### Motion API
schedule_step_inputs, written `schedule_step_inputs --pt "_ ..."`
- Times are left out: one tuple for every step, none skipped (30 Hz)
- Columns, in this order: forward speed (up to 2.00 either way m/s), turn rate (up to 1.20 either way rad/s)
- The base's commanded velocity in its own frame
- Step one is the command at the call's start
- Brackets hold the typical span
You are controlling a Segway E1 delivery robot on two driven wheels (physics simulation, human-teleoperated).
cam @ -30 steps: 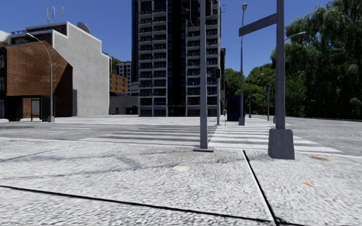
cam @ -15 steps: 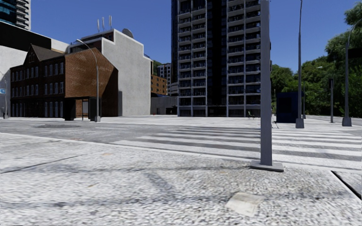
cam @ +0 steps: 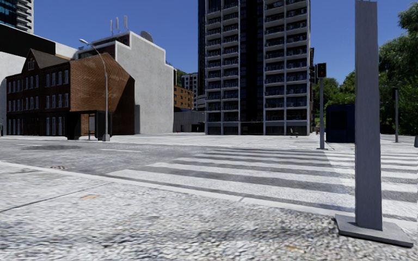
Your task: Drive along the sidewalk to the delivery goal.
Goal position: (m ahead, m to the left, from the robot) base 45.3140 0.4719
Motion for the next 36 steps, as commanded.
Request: schedule_step_inputs --pt "2.00 0.00" --pt "2.00 0.00" --pt "2.00 0.00" --pt "2.00 0.00" --pt "2.00 0.00" --pt "2.00 0.00" --pt "2.00 0.00" --pt "2.00 0.00" --pt "2.00 0.00" --pt "2.00 0.00" --pt "2.00 0.00" --pt "2.00 -0.02" --pt "2.00 -0.47" --pt "2.00 -0.71" --pt "2.00 -0.93" --pt "2.00 -1.09" --pt "2.00 -1.14" --pt "2.00 -1.14" --pt "2.00 -1.14" --pt "2.00 -1.14" --pt "2.00 -1.14" --pt "2.00 -0.78" --pt "2.00 -0.10" --pt "2.00 -0.04" --pt "2.00 -0.01" --pt "2.00 -0.01" --pt "2.00 0.00" --pt "2.00 0.00" --pt "2.00 0.00" --pt "2.00 0.00" --pt "2.00 0.00" --pt "2.00 0.00" --pt "2.00 0.00" --pt "2.00 0.00" --pt "2.00 0.00" --pt "2.00 0.00"
